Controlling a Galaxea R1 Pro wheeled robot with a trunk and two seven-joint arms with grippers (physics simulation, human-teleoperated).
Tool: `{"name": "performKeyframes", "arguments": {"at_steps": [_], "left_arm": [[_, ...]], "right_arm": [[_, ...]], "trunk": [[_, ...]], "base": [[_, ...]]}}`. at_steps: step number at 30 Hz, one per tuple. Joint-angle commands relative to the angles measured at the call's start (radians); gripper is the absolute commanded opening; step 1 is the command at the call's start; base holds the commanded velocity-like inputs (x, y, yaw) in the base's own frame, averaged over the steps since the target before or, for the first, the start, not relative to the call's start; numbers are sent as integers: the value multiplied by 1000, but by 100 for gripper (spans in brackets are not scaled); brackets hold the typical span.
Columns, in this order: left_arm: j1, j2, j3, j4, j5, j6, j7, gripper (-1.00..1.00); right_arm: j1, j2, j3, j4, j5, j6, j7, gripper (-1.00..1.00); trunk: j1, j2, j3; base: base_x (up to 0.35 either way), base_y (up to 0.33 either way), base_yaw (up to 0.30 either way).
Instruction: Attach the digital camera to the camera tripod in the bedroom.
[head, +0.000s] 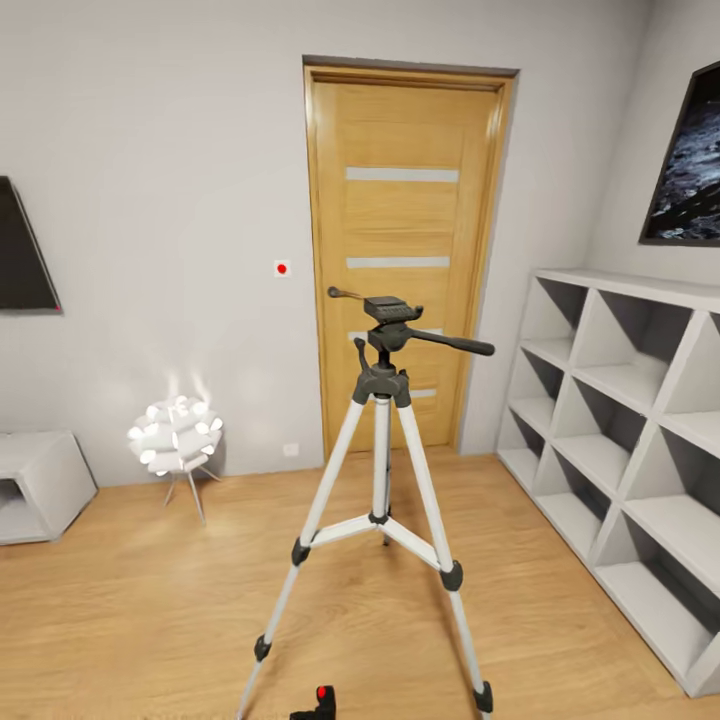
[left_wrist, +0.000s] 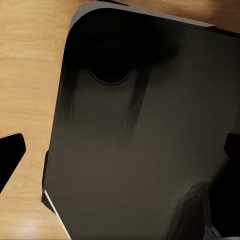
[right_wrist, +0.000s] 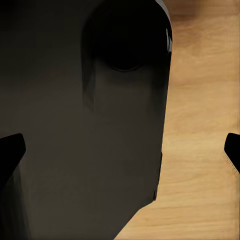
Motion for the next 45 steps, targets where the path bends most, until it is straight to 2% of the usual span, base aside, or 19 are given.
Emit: {"name": "performKeyframes", "arguments": {"at_steps": [1,9,17,31,45], "left_arm": [[0,0,1,-1,6,-1,-1,100],[0,-1,-1,-1,6,-1,-1,100],[0,-1,-2,-1,3,-1,-2,100],[0,1,-4,-1,3,-1,-2,100],[0,1,0,-1,6,-1,2,100]], "right_arm": [[0,0,1,0,2,-2,0,100],[0,-1,1,0,1,-2,-1,100],[0,-3,1,0,0,-2,-2,100],[0,-3,0,0,0,-3,-2,100],[0,-3,0,0,0,-3,-1,100]], "trunk": [[0,0,-1],[0,0,-1],[0,0,-1],[0,0,-1],[0,0,-1]], "base": [[0,0,251],[0,0,135],[9,-8,14],[142,-163,0],[22,-18,0]]}}
